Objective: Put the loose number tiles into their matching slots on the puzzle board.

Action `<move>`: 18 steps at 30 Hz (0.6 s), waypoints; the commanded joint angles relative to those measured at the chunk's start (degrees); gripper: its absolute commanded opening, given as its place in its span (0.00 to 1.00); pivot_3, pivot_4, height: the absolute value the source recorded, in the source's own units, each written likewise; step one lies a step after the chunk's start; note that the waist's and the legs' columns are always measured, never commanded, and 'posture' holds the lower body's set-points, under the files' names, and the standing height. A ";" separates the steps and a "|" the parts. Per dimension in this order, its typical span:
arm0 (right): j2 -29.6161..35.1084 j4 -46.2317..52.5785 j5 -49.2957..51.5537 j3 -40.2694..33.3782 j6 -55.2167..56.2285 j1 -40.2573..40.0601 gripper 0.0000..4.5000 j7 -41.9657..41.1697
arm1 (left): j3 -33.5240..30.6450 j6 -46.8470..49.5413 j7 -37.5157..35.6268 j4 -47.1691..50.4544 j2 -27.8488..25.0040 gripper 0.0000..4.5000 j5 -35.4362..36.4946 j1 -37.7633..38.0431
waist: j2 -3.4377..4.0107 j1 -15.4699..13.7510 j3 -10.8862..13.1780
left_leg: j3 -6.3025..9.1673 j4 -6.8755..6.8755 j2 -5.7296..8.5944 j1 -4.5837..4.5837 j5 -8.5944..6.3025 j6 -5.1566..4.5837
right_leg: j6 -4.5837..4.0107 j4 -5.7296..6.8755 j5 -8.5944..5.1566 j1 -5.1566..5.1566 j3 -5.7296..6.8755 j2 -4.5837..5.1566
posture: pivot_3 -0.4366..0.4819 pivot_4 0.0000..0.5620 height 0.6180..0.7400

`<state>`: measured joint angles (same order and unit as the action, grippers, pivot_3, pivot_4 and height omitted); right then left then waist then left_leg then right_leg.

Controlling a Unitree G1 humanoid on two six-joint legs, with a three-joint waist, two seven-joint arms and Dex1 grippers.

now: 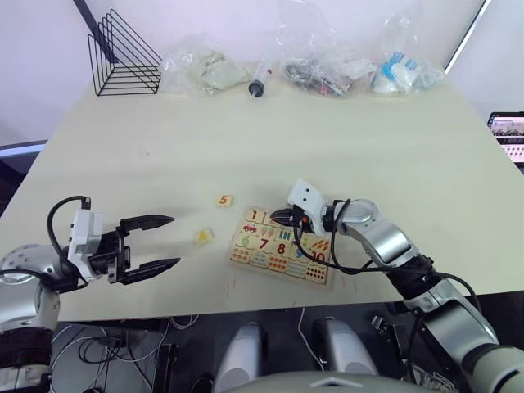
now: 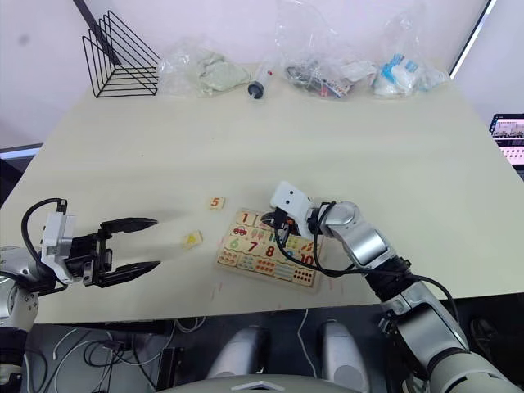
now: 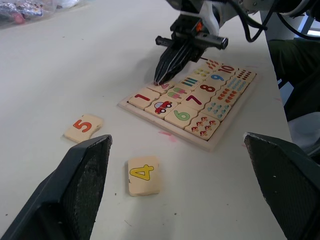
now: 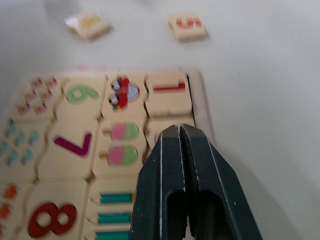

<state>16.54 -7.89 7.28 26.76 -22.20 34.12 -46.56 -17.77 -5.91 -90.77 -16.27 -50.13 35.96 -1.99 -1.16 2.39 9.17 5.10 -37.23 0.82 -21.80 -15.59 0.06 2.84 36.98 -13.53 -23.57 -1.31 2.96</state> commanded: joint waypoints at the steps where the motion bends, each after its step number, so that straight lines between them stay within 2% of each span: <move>1: -0.19 -0.62 -1.44 0.33 -0.07 -0.54 0.01 -0.69 | -1.29 0.05 -1.51 1.35 -0.94 1.00 -0.21 0.36 | 0.00 0.00 0.00 | 0.00 -0.01 0.00 0.00 0.00 0.00 | 0.00 0.01 0.00 0.00 0.00 0.00 | 0.48 0.27 1.00; 8: -1.11 3.91 1.22 -3.38 0.60 -2.88 0.01 -1.20 | -2.20 -0.07 1.15 2.51 0.16 1.00 -1.11 3.05 | 0.01 -0.04 0.01 | -0.02 -0.03 0.00 0.01 0.00 0.00 | 0.00 0.04 0.00 0.00 -0.03 0.01 | 0.48 0.27 1.00; 12: -2.25 12.05 7.29 -8.47 0.70 -5.56 0.01 -1.97 | -2.52 -0.86 3.41 3.16 1.27 1.00 -2.05 4.71 | 0.03 -0.12 0.02 | 0.02 -0.04 -0.01 -0.02 0.00 0.00 | 0.00 0.04 0.00 0.00 -0.01 0.02 | 0.48 0.27 1.00; 18: 2.39 21.74 9.24 -11.79 -0.13 -10.59 0.01 -2.55 | -2.17 -0.01 5.83 4.83 2.11 1.00 -3.24 6.70 | 0.07 -0.18 0.04 | 0.03 -0.04 -0.02 0.00 0.00 0.00 | 0.00 0.05 0.00 0.01 -0.01 0.03 | 0.48 0.27 1.00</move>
<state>16.91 8.53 14.62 17.70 -22.14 25.84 -48.78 -18.63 -5.84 -85.89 -13.61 -48.42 32.70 4.25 -1.08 2.21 9.21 5.12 -37.27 0.80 -21.80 -15.60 0.06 2.85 37.03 -13.53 -23.56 -1.32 2.99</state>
